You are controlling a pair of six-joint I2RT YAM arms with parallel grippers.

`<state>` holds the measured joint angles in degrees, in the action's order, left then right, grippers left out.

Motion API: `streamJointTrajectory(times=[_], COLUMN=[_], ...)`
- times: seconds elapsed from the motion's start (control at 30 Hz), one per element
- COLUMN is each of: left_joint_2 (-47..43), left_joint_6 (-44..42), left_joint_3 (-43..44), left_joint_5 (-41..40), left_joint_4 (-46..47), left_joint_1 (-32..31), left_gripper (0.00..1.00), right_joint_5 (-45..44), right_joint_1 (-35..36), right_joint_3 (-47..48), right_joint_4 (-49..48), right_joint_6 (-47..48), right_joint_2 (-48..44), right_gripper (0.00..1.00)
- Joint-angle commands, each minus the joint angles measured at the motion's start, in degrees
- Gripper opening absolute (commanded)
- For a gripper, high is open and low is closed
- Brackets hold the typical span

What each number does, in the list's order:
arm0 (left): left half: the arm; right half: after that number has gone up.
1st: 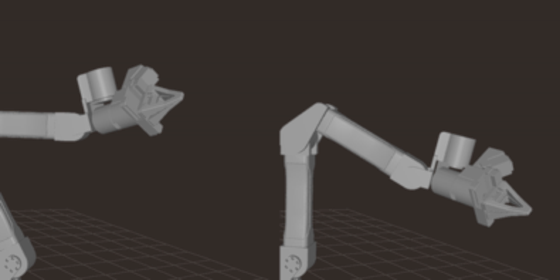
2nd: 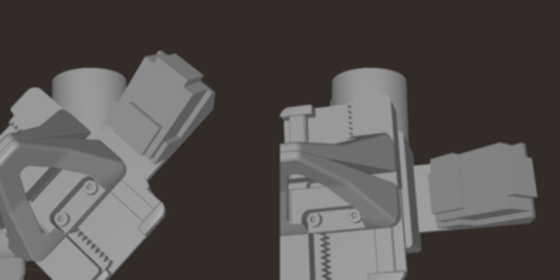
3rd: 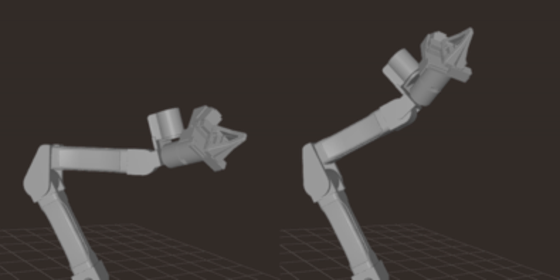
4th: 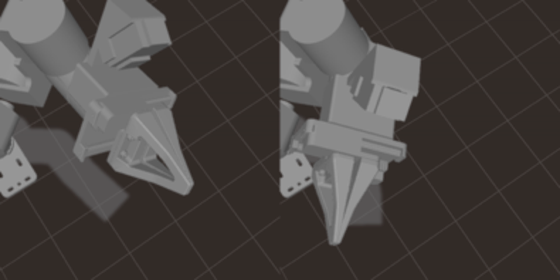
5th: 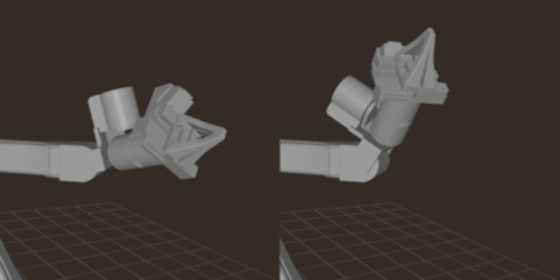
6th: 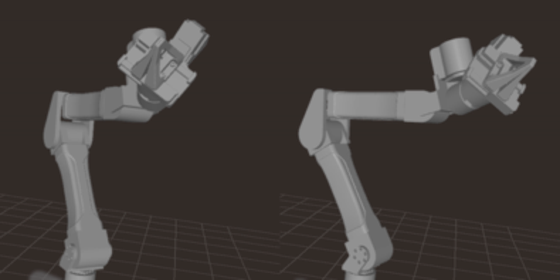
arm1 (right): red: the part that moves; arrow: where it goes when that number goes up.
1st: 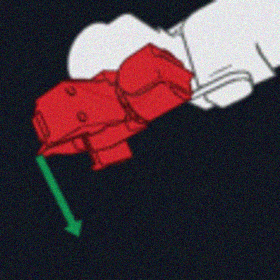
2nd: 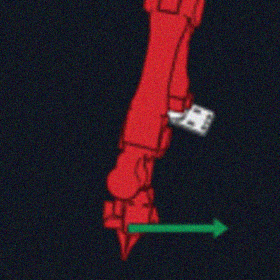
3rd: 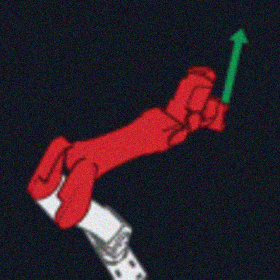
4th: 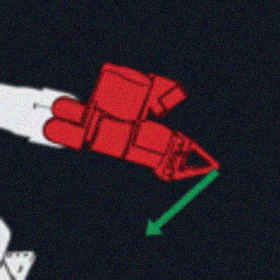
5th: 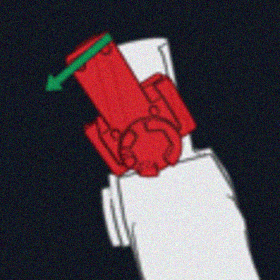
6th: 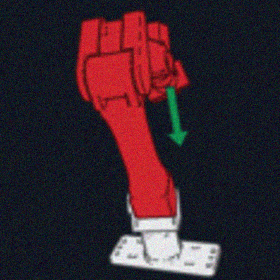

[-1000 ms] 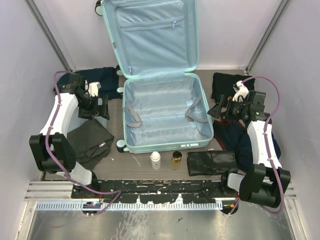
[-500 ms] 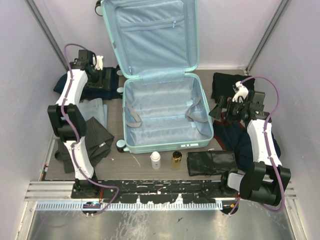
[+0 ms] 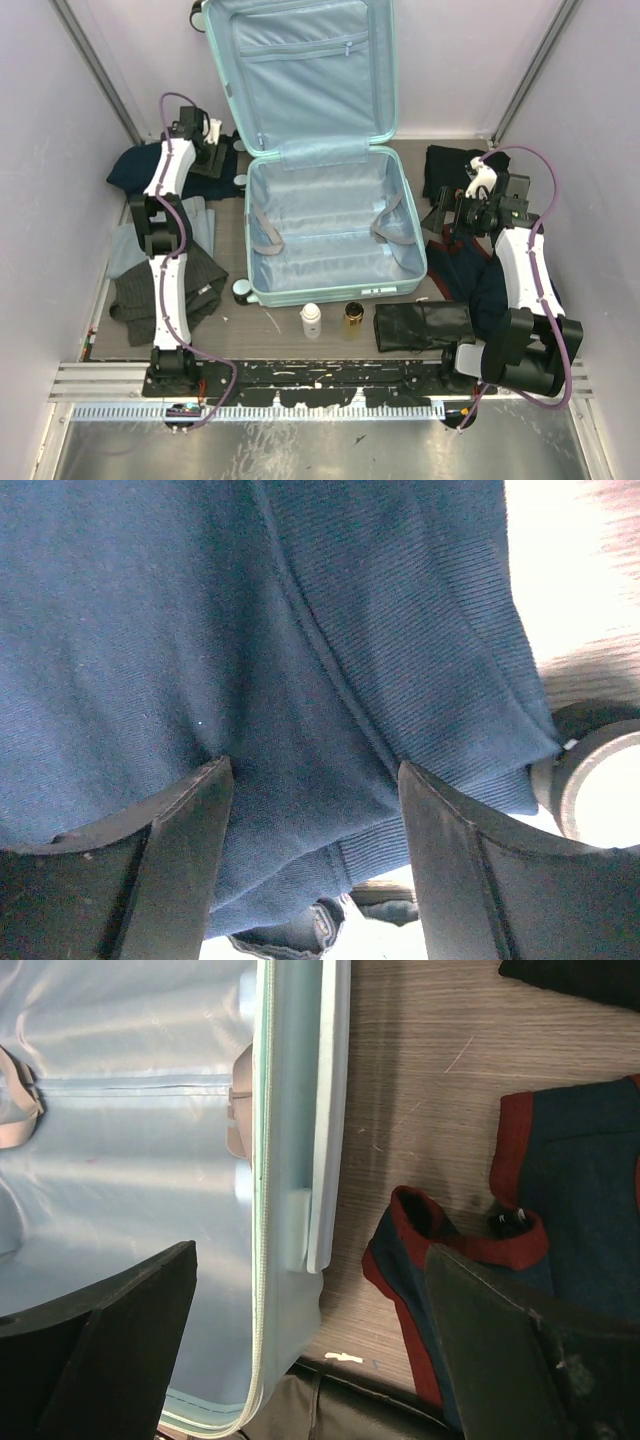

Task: Pack the luggage

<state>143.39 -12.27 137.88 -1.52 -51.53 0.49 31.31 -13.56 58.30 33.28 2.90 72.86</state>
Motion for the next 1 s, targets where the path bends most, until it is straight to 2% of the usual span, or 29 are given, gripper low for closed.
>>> streamJointTrajectory(times=[0.0,0.2,0.3,0.37,0.53,0.57,0.77,0.87,0.97], left_joint_2=[-0.8,-6.7,-8.07,-8.97,-12.62,-13.53,-13.3,-10.75,-9.71], left_joint_6=[-4.79,-8.21,-9.51,-9.62,-5.56,-5.0,-4.39,-4.63,-7.08], left_joint_3=[-0.08,-11.03,-11.8,-10.98,-11.25,-11.36,-11.57,-9.22,-10.46], left_joint_5=[-2.57,1.56,4.65,8.18,13.08,13.37,12.57,10.26,6.31], left_joint_4=[-1.75,-2.58,-4.5,-5.67,-2.71,-1.76,3.39,3.47,5.95], left_joint_1=[1.65,7.8,10.14,10.58,9.17,8.53,4.57,2.8,0.97], left_gripper=[0.65,0.6,0.6,0.66,0.89,0.98,0.98,0.98,0.98], right_joint_5=[-1.01,-1.45,-1.34,-1.26,-0.91,-0.96,-1.2,-1.4,-2.08], right_joint_1=[-0.08,-0.33,-0.35,-0.37,-0.33,-0.35,-0.32,-0.33,-0.37], right_joint_3=[3.12,2.71,2.48,2.26,2.8,3.12,4.4,4.59,4.63], right_joint_4=[-0.32,-0.27,-0.23,-0.18,0.06,0.3,1.24,1.56,1.71], right_joint_6=[0.9,0.89,0.93,0.85,0.86,0.9,1.25,1.38,1.61], right_joint_2=[0.16,0.27,0.18,0.22,1.19,1.48,1.76,1.75,1.6], right_gripper=[1.0,1.0,1.0,1.0,1.0,1.0,1.0,1.0,1.0])
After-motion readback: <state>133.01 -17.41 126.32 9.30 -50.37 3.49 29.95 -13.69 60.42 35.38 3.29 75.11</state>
